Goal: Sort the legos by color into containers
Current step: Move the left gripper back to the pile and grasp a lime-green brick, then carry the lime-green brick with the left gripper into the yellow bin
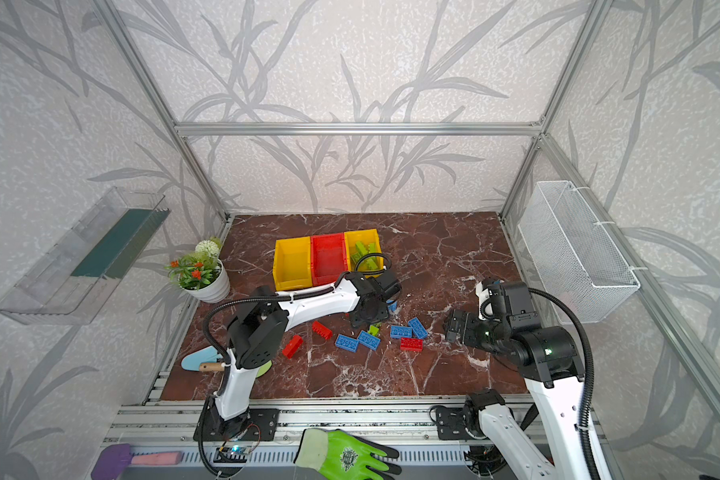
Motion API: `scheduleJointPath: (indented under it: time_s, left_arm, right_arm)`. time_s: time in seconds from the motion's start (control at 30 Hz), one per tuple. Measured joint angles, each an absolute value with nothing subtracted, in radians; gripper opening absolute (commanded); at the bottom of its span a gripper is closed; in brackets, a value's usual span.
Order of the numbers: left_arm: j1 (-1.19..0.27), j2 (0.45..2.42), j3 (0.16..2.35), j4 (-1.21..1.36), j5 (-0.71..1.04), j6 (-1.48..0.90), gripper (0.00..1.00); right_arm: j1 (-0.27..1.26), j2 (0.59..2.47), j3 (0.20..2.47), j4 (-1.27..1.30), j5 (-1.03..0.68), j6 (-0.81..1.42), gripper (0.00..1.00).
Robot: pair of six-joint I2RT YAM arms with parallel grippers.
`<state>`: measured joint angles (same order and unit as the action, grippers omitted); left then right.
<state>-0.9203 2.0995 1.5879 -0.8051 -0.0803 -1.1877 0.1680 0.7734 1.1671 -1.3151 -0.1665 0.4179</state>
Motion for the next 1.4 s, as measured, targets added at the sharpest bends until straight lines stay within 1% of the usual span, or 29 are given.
scheduleJointPath:
  time_s: [0.07,0.4,0.47,0.6,0.7,0.77,0.9,1.03,1.13,1.3,1.4]
  left_arm:
    - [-0.915,2.111,1.588,-0.804,-0.08,-1.188,0.64]
    - [-0.888,2.129,1.588,-0.794,-0.068,-1.188,0.27]
    - [-0.887,2.129,1.589,-0.793,-0.068,-1.186,0.23]
    - [-0.888,2.134,1.598,-0.802,-0.068,-1.178,0.21]
    - [-0.888,2.136,1.607,-0.814,-0.07,-1.166,0.16]
    - [-0.889,2.136,1.623,-0.836,-0.076,-1.157,0.16]
    - [-0.891,2.136,1.716,-0.9,-0.103,-1.124,0.16]
    - [-0.892,2.136,1.849,-0.967,-0.138,-1.076,0.16]
    - [-0.886,2.159,2.005,-1.047,-0.175,-1.029,0.16]
    - [-0.855,2.269,2.319,-1.161,-0.229,-0.934,0.16]
    - [-0.812,2.335,2.432,-1.208,-0.243,-0.882,0.16]
  right_arm:
    - [0.168,0.773,1.167,-1.316,-0.166,0.418,0.99]
    - [0.168,0.773,1.166,-1.315,-0.166,0.418,0.99]
    - [0.168,0.775,1.165,-1.316,-0.165,0.418,0.99]
    - [0.168,0.775,1.164,-1.316,-0.165,0.418,0.99]
    - [0.168,0.775,1.163,-1.316,-0.166,0.417,0.99]
    - [0.168,0.772,1.16,-1.315,-0.166,0.418,0.99]
    - [0.168,0.757,1.142,-1.315,-0.166,0.418,0.99]
    - [0.168,0.751,1.116,-1.315,-0.166,0.418,0.99]
    - [0.168,0.753,1.103,-1.315,-0.167,0.419,0.99]
    - [0.168,0.783,1.104,-1.307,-0.166,0.428,0.99]
    - [0.168,0.809,1.105,-1.287,-0.165,0.437,0.99]
